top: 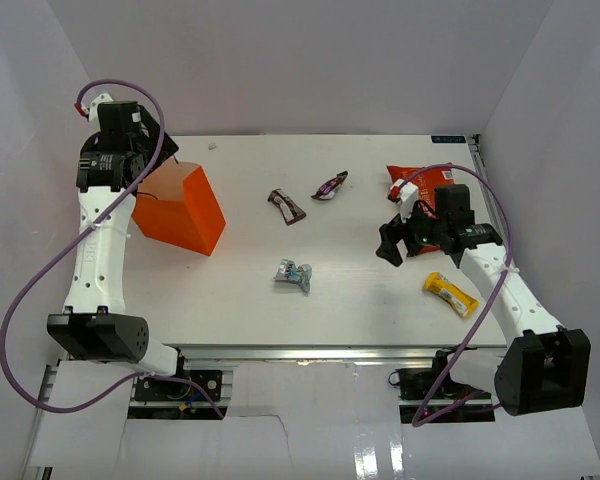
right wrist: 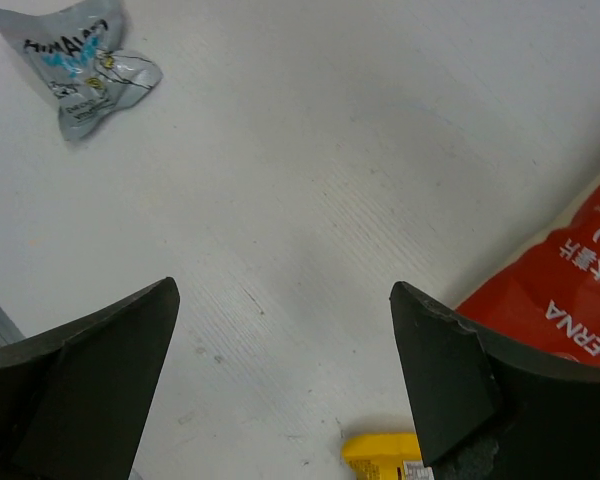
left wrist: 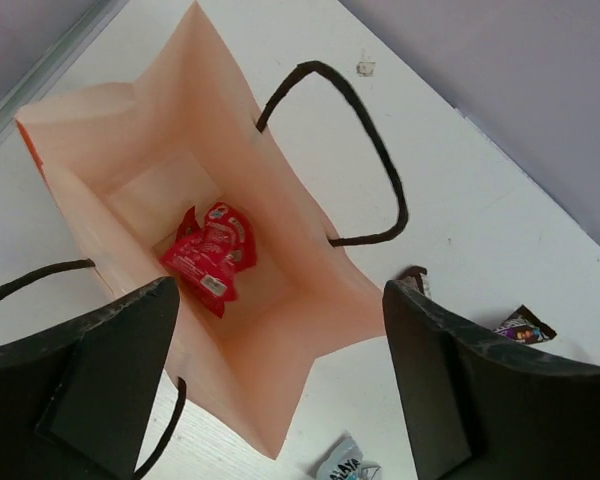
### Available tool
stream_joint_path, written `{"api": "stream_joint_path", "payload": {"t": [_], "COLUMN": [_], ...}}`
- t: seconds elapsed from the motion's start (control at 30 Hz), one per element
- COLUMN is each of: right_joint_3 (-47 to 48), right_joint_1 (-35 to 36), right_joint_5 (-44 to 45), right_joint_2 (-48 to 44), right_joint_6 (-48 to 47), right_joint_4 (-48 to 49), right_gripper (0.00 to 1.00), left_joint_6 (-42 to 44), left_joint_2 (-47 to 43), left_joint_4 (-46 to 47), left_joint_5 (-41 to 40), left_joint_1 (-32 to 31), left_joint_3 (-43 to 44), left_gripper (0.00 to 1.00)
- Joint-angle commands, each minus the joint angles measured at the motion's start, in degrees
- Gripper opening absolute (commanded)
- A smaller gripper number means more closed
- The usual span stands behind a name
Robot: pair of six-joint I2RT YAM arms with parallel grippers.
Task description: Place the snacks into the paper bag
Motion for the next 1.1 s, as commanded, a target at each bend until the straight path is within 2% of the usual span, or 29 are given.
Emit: {"api": "stream_joint_path", "payload": {"t": [0.0,0.1,0.17,0.23,0.27,0.33,0.37,0.4,0.43,0.47,0.57,0.67,0.77,0.9,1.07], "right_joint_3": [2.1,1.9,1.8,1.9,1.9,1.7,1.5,1.2,1.0,0.8,-1.6,-5.1,-7.6,-9.0,-12.7], "right_joint_1": [-1.0,-1.3,-1.3,-1.3,-1.3,-1.6,-1.9,-2.2,-2.3,-2.3,-4.1,-5.7,-9.0,-19.5,-23.1], "right_joint_5": [8.2,14.8,21.4,28.9,31.4,34.8,34.4,33.0,30.2,28.7,25.9,26.1,27.3,22.4,20.1], "right_joint_2": [-0.2,-0.5,-0.2,0.1,0.5,1.2,1.5,1.7,2.3,2.7,2.1,-1.1,-1.7,1.2,3.2], "right_joint_6": [5.7,9.0,10.7,13.2,13.4,13.3,12.3,10.0,3.3,-0.2,-13.2,-21.2,-26.2,-33.3,-37.9], "right_joint_4": [-0.6,-0.9,-1.6,-2.9,-3.8,-6.4,-7.5,-8.6,-12.1,-14.2,-20.1,-20.4,-19.4,-18.6,-13.1], "right_gripper": [0.92,0.94,0.96,0.97,0.97,0.98,0.98,0.98,0.98,0.99,0.91,0.90,0.90,0.93,0.96], "left_joint_6": [0.5,0.9,2.3,3.4,3.9,2.5,1.2,-1.9,-3.7,-5.3,-9.1,-10.8,-12.6,-16.4,-17.9], "left_joint_2": [-3.4,-5.9,-7.6,-10.4,-11.2,-13.7,-14.5,-15.2,-17.5,-18.7,-23.4,-25.3,-25.7,-23.7,-20.3], "left_joint_4": [4.4,7.6,11.5,17.2,19.8,26.6,28.7,32.6,34.4,36.6,42.2,43.7,45.7,52.5,56.7], "left_joint_5": [3.3,8.7,16.4,24.9,35.8,46.3,54.5,57.3,59.0,60.0,60.5,58.4,53.9,49.8,46.7], "left_joint_1": [0.2,0.2,0.2,0.2,0.2,0.2,0.1,0.0,-0.1,-0.9,-3.4,-7.4,-13.9,-21.4,-26.8], "left_joint_3": [-0.7,-1.2,-3.0,-7.1,-9.1,-15.7,-18.2,-20.8,-23.5,-29.4,-38.6,-42.8,-47.0,-52.9,-55.1], "left_gripper": [0.96,0.98,0.98,0.98,0.98,0.98,0.98,0.98,0.98,0.98,0.98,0.98,0.98,0.98,0.98]}}
